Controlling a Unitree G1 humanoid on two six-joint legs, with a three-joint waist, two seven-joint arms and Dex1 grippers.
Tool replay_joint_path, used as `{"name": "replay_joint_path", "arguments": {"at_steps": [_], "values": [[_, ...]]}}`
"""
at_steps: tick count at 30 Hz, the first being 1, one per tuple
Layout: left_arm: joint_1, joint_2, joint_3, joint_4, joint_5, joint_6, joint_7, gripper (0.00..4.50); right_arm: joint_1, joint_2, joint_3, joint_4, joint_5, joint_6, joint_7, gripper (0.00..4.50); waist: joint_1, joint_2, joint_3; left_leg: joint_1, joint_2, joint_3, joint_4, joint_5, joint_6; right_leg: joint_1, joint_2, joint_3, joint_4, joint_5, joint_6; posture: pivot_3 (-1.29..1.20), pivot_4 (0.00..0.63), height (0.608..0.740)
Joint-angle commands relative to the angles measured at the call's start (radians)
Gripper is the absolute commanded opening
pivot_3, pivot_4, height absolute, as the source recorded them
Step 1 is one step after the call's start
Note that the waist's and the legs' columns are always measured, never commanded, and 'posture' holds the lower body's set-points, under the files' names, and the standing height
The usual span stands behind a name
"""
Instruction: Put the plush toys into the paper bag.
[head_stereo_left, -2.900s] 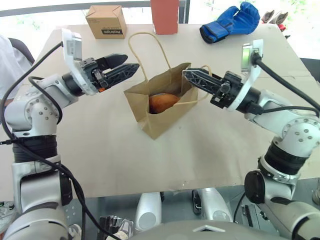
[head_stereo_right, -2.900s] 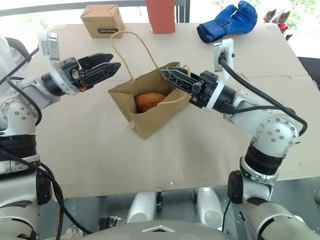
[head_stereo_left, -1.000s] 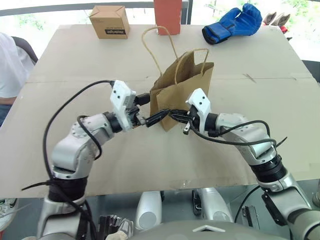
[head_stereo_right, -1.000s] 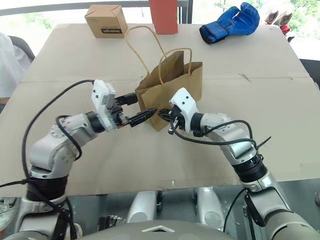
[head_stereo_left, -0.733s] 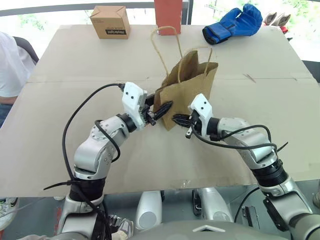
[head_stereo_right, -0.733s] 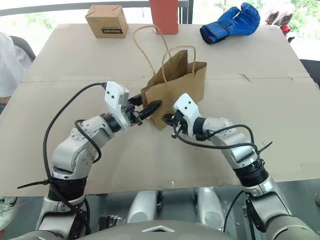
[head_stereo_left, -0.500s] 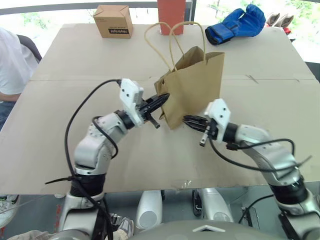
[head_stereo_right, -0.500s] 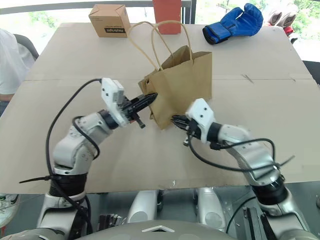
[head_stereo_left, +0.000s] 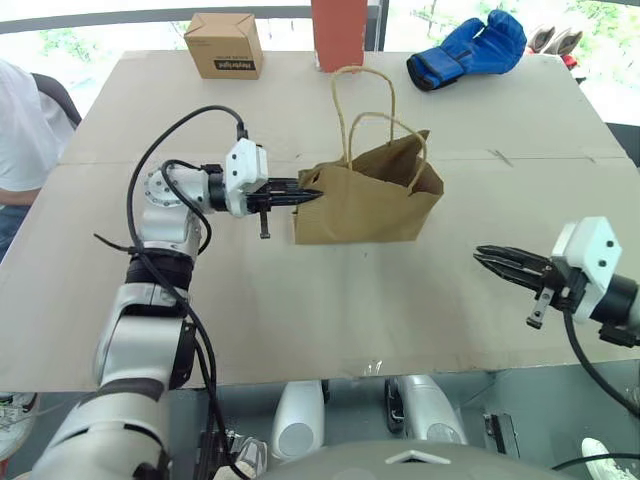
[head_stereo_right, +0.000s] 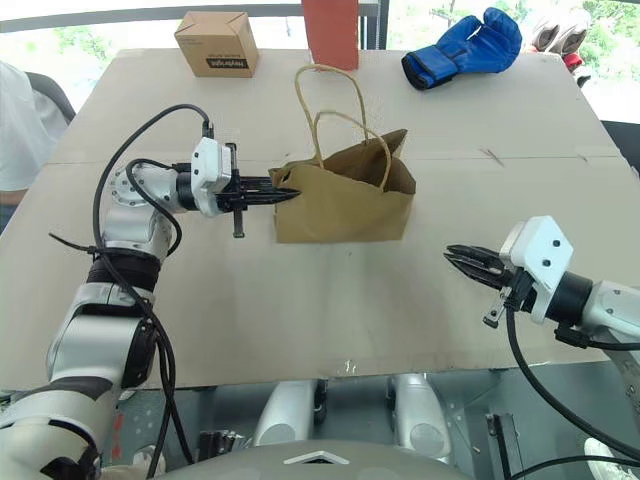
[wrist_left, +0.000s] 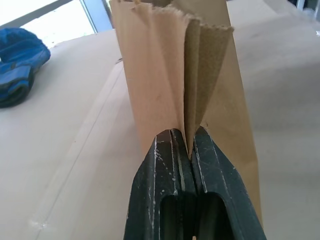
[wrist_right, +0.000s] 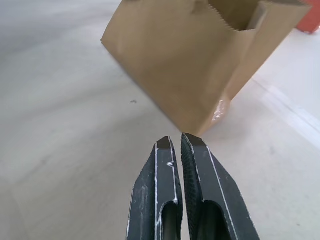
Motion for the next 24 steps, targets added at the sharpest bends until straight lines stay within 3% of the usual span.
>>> {"name": "replay_joint_path", "arguments": {"at_steps": [1,4,8,11,14,18,19,24], "values": [[-0.029,0.006,0.017,0.059,0.008,-0.01,-0.035,0.9,-0.05,0.006,0.004,-0.027,0.043,0.0,-0.027,0.0,0.0,0.0,0.0,0.0,0.0,0.0,0.0,0.0,0.0,0.0,0.0,0.0,0.0,0.0,0.0,0.0,0.15,0.714],[0.021,0.034,0.059,-0.047,-0.033,0.09,0.006,2.54,-0.083,0.009,0.033,-0.011,0.054,-0.002,-0.031,0.0,0.001,0.0,0.0,-0.001,0.0,-0.002,0.0,0.0,0.0,0.0,0.0,-0.001,0.0,0.0,0.0,0.0,0.15,0.714],[0.165,0.101,0.121,-0.287,-0.092,0.298,0.096,4.19,-0.116,0.001,0.033,0.041,0.064,0.008,-0.041,0.0,-0.006,0.0,0.0,-0.001,0.0,-0.002,0.0,0.0,0.0,0.0,0.0,-0.001,0.0,0.0,0.001,0.0,0.15,0.714],[0.358,0.16,0.216,-0.551,-0.187,0.5,0.198,4.23,-0.117,-0.009,-0.002,0.074,0.091,0.009,-0.02,0.82,-0.01,0.0,0.0,-0.001,0.0,-0.002,0.0,0.0,0.0,0.0,0.0,-0.001,0.001,0.001,0.003,0.0,0.15,0.714],[0.649,0.213,0.373,-0.849,-0.316,0.738,0.319,4.23,-0.034,-0.035,-0.077,0.097,0.052,-0.023,0.016,2.26,-0.021,0.0,0.0,0.001,0.001,-0.002,-0.002,0.0,0.0,0.001,-0.002,-0.001,0.0,0.001,0.003,0.0,0.15,0.714],[0.884,0.218,0.517,-1.029,-0.387,0.858,0.419,4.23,0.074,-0.051,-0.194,0.102,0.044,-0.034,0.048,4.26,-0.008,0.001,0.001,0.001,0.001,-0.004,-0.003,0.0,0.0,0.002,-0.003,-0.004,0.0,-0.002,0.002,0.0,0.15,0.714],[0.919,0.218,0.534,-1.046,-0.383,0.863,0.432,4.23,0.085,-0.055,-0.209,0.102,0.039,-0.034,0.049,4.47,-0.004,0.001,0.001,0.001,0.001,-0.004,-0.002,0.0,0.0,0.002,-0.003,-0.005,0.0,-0.003,0.004,0.0,0.15,0.714],[1.035,0.205,0.553,-1.083,-0.365,0.842,0.447,4.23,0.116,-0.076,-0.226,0.097,0.039,-0.02,0.057,4.47,0.004,0.003,0.0,0.005,0.001,-0.001,-0.002,-0.003,-0.005,0.002,-0.007,-0.004,0.0,-0.004,0.004,0.0,0.15,0.714]]}}
